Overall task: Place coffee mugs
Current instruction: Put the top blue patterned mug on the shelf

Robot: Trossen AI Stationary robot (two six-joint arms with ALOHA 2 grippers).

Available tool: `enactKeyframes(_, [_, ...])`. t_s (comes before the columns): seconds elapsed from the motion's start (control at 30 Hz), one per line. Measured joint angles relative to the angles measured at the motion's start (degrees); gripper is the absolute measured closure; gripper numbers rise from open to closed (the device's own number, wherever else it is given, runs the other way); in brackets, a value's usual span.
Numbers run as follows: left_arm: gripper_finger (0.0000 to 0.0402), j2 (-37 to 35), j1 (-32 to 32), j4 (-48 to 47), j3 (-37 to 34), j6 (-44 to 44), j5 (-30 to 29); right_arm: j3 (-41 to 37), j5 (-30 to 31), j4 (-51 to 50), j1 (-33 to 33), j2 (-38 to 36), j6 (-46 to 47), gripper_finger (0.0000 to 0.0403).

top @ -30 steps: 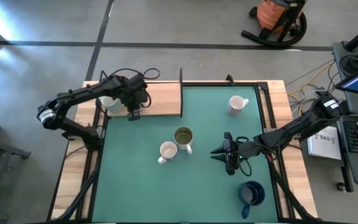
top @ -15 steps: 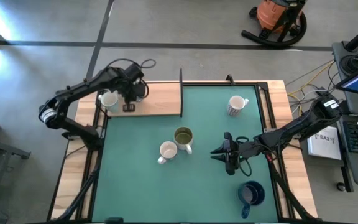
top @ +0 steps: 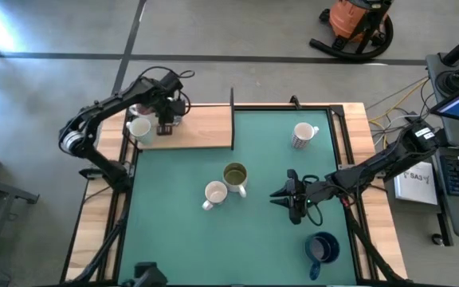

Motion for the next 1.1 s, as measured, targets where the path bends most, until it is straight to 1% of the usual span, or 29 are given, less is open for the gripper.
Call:
enactKeyframes(0.33, [0.0388,5.0,2.1,-1.5,5.4,0.6,0.8,0.0,0.0,0.0,0.0,0.0,0.0,0.0316])
enactKeyframes(0.63, [0.0388,5.4,4.5,-2.3,5.9,-0.4,1.2,0.0,0.0,0.0,0.0,0.0,0.0,0.0316])
enactKeyframes(0.77, [0.0387,5.4,4.5,-2.3,5.9,-0.5,1.2,0.0,0.0,0.0,0.0,0.0,0.0,0.0316])
enactKeyframes(0.93, [0.0375,5.4,4.5,-2.5,5.8,-1.3,0.8,0.0,0.0,0.0,0.0,0.0,0.0,0.0316])
enactKeyframes(1.1, [0.0354,5.4,4.5,-2.8,5.8,-3.1,0.9,0.0,0.0,0.0,0.0,0.0,0.0,0.0316])
